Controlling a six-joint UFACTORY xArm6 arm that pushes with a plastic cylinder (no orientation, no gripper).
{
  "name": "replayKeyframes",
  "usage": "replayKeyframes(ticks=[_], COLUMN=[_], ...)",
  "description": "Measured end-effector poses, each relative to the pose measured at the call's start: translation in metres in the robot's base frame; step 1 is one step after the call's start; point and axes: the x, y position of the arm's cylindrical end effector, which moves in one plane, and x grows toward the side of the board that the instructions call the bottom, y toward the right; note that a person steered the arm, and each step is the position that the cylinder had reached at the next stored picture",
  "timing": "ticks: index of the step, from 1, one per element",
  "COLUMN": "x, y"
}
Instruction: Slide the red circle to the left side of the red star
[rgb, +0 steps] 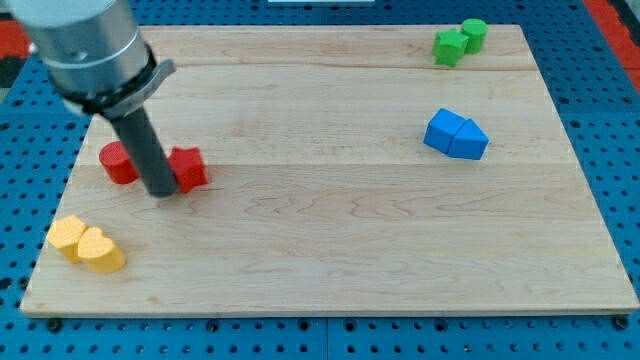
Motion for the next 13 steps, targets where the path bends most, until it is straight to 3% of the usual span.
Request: replayKeyframes(ticks=[1,3,4,5,6,7,8,10,11,12,13], x=[-0.013,-0.059,-0.029,0.028,0.03,0.016,-0.024,-0.081,-0.086,-0.13,-0.142], y=[0.008,0.121,0.112,0.047,-0.041,-0.09,-0.057,0.095,0.039,0.027,0.058])
